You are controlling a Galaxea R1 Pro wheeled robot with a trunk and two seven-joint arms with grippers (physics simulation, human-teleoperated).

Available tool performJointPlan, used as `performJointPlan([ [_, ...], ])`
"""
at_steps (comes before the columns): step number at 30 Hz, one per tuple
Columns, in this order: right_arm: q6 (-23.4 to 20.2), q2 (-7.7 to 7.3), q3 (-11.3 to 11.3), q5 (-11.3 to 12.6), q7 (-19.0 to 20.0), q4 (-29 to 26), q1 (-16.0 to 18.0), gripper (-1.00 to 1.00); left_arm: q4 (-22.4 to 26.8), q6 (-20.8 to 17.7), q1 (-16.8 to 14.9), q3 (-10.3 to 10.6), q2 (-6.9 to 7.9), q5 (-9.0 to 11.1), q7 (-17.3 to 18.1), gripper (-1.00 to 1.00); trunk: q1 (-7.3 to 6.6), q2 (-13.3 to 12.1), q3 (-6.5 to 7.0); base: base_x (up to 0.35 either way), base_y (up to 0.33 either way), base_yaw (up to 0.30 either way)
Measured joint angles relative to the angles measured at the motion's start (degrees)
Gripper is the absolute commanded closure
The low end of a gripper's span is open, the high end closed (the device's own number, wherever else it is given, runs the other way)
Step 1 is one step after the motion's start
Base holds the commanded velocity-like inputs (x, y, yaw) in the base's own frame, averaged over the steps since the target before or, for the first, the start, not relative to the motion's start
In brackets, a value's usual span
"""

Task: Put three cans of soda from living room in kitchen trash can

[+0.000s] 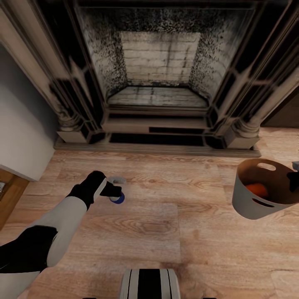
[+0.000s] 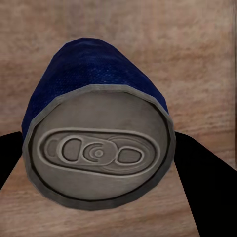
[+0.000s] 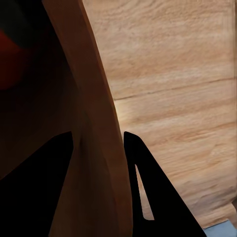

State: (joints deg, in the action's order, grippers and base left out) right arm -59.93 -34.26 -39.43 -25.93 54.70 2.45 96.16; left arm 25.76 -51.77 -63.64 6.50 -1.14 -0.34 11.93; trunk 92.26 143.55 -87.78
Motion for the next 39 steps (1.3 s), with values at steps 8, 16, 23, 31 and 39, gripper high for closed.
performJointPlan([
  [8,0.0,-0.02,-0.1,-0.1,0.0,0.0,0.0,1.00,-0.2,0.0,0.0,0.0,0.00,0.0,0.1,1.00,-0.21,-0.1,1.77,0.000,0.000,0.000],
  [16,-0.1,0.03,0.0,0.1,0.1,-0.1,-0.7,1.00,-0.2,-0.4,0.0,-0.1,0.11,0.1,0.7,1.00,-0.41,-0.2,3.54,0.000,0.000,0.000],
  [23,0.0,0.42,-0.4,0.0,0.5,-0.1,-1.1,1.00,-0.8,-3.9,0.0,-0.2,0.19,-0.2,1.0,1.00,-0.59,-0.3,5.09,0.000,0.000,0.000],
  [31,-0.1,1.00,0.6,1.3,5.0,-0.8,-4.3,1.00,-2.4,-8.2,-4.4,0.0,0.71,-0.5,1.5,1.00,-2.34,-3.5,6.53,0.000,0.000,0.000],
  [39,0.1,1.53,0.2,0.2,5.4,-4.3,-6.5,1.00,-14.0,-8.2,-16.8,0.1,3.05,-0.3,17.0,1.00,-4.10,-6.7,7.97,0.000,0.000,0.000],
])
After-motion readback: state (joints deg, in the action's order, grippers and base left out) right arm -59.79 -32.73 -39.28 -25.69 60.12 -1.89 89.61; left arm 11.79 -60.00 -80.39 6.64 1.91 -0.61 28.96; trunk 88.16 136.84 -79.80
